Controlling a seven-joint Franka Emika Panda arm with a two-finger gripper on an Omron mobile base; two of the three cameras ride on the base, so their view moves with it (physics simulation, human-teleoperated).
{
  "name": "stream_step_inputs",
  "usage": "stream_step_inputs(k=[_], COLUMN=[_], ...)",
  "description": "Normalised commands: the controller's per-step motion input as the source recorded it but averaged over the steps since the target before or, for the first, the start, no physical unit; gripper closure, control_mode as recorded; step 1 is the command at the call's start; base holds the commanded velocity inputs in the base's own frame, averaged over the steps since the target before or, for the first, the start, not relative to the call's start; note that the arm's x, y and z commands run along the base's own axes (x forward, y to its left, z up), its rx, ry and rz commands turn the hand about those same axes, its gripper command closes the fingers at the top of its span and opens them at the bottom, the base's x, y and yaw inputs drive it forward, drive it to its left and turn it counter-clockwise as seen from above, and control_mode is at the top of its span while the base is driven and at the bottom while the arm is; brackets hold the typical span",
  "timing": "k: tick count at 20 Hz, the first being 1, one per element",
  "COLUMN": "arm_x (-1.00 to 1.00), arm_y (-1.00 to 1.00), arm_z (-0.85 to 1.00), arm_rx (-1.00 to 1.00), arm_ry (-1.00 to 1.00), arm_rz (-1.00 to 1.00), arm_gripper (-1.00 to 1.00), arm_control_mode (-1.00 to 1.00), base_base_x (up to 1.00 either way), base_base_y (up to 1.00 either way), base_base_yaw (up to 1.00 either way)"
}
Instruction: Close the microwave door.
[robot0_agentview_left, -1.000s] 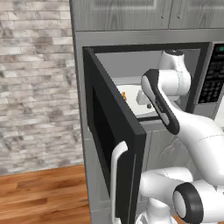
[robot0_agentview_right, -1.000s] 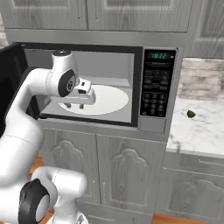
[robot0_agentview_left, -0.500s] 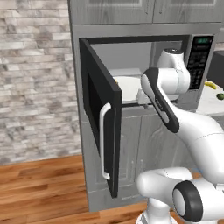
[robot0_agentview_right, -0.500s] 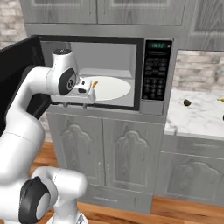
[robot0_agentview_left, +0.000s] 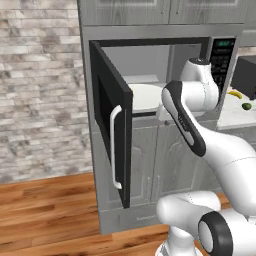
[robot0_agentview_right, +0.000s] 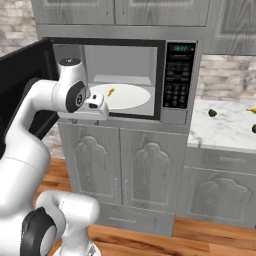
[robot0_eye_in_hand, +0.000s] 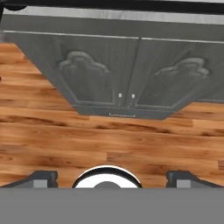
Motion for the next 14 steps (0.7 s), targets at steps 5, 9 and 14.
stream_step_inputs(k=[5,9,14], arm_x=[-0.65,-1.0,-1.0], arm_y=[-0.09,0.0,0.38], arm_z=[0.21,0.42,0.42], arm_rx=[0.0,-0.02,-0.11], arm_ry=[-0.13,-0.12,-0.23], arm_rz=[-0.08,-0.23,-0.24], arm_gripper=[-1.0,-1.0,-1.0], arm_control_mode=[-1.0,-1.0,-1.0], base_base_x=[0.0,0.0,0.0], base_base_y=[0.0,0.0,0.0], base_base_yaw=[0.0,0.0,0.0])
